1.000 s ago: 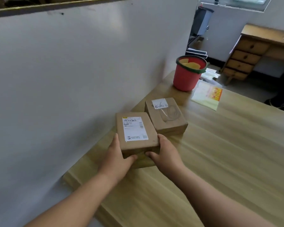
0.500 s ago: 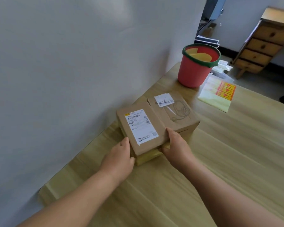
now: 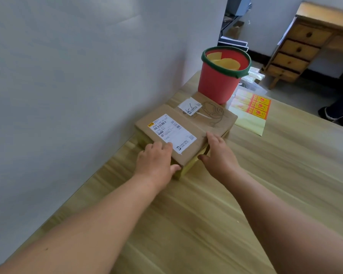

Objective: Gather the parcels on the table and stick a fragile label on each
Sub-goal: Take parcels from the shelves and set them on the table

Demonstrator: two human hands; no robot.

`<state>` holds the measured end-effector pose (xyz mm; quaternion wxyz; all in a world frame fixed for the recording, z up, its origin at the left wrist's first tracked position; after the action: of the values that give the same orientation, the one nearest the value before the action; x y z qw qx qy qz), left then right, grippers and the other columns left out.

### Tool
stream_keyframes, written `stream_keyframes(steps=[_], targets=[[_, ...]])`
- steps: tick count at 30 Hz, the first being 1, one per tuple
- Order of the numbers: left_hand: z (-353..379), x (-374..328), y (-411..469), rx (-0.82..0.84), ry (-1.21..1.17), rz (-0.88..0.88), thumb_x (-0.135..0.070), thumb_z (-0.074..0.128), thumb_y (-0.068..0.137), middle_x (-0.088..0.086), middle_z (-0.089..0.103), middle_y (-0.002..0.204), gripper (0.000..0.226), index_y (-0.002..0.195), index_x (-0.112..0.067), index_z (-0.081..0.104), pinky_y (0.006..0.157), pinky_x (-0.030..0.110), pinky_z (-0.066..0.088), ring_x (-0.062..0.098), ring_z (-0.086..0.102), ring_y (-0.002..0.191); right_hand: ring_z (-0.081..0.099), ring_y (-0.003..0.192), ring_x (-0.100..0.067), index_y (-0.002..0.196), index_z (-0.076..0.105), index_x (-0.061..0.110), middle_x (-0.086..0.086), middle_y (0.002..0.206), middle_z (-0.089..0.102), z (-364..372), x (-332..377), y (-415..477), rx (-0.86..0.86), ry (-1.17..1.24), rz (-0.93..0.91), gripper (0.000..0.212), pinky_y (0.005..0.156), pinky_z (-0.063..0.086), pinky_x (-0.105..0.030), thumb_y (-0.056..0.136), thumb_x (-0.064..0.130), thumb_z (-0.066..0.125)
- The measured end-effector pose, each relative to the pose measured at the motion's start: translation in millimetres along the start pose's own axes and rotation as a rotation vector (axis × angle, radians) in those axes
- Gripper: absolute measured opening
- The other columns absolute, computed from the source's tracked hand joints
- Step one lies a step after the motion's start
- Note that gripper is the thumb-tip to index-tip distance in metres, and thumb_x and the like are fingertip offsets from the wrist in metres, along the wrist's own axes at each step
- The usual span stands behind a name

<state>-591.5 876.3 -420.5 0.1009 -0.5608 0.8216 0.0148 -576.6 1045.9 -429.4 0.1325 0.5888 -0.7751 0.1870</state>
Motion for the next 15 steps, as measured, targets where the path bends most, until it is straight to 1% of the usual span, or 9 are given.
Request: stream_keyframes(steps=[4, 8, 10, 13, 15], targets=[[-2, 3, 5, 0.007, -0.023, 0.018, -0.054, 0.052, 0.089, 0.007, 0.046, 0.128, 0.067, 0.142, -0.018, 0.03, 0.095, 0.036, 0.04, 0.026, 0.045, 0.117, 0.018, 0.145, -0.02, 0.152, 0.017, 0.016, -0.002, 0.159, 0.017, -2, -3, 4, 0.004, -0.004, 0.002, 0.081, 0.115, 0.02, -0.034, 0.088, 0.022, 0.066], [-13, 20, -6, -0.049, 0.003, 0.03, -0.056, 0.05, 0.089, 0.005, 0.045, 0.13, 0.07, 0.143, -0.018, 0.027, 0.098, 0.035, 0.037, 0.024, 0.044, 0.119, 0.018, 0.145, -0.022, 0.152, 0.021, 0.017, -0.005, 0.159, 0.018, -7, 7, -6, -0.025, -0.015, -0.033, 0.069, 0.117, 0.022, -0.038, 0.093, 0.023, 0.058], [-21, 32, -13, -0.071, 0.023, 0.021, -0.057, 0.049, 0.089, 0.005, 0.04, 0.139, 0.073, 0.146, -0.018, 0.024, 0.102, 0.035, 0.033, 0.024, 0.038, 0.127, 0.017, 0.145, -0.023, 0.151, 0.024, 0.016, -0.006, 0.158, 0.02, -10, 20, -12, -0.045, -0.041, -0.085, 0.063, 0.118, 0.019, -0.037, 0.096, 0.025, 0.053], [-37, 49, -27, -0.069, 0.053, -0.016, -0.058, 0.048, 0.089, 0.008, 0.024, 0.153, 0.077, 0.149, -0.02, 0.017, 0.111, 0.039, 0.023, 0.026, 0.022, 0.141, 0.013, 0.146, -0.023, 0.15, 0.026, 0.018, -0.004, 0.158, 0.02, -15, 49, -22, -0.05, -0.085, -0.177, 0.06, 0.118, 0.012, -0.036, 0.097, 0.032, 0.049], [-51, 62, -37, -0.077, 0.072, -0.039, -0.058, 0.047, 0.089, 0.009, 0.017, 0.156, 0.078, 0.15, -0.02, 0.015, 0.114, 0.039, 0.019, 0.027, 0.015, 0.144, 0.008, 0.147, -0.021, 0.15, 0.026, 0.02, -0.002, 0.159, 0.018, -17, 70, -29, -0.039, -0.119, -0.244, 0.059, 0.119, 0.008, -0.037, 0.098, 0.039, 0.045]])
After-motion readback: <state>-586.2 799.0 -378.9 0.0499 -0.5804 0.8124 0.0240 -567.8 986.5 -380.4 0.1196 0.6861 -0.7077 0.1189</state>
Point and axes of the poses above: each hand's wrist, its own y-axis towards the middle knuckle, its own z-axis out of the palm, x = y × z, the point moved 5 cm from there along y, towards the middle knuckle
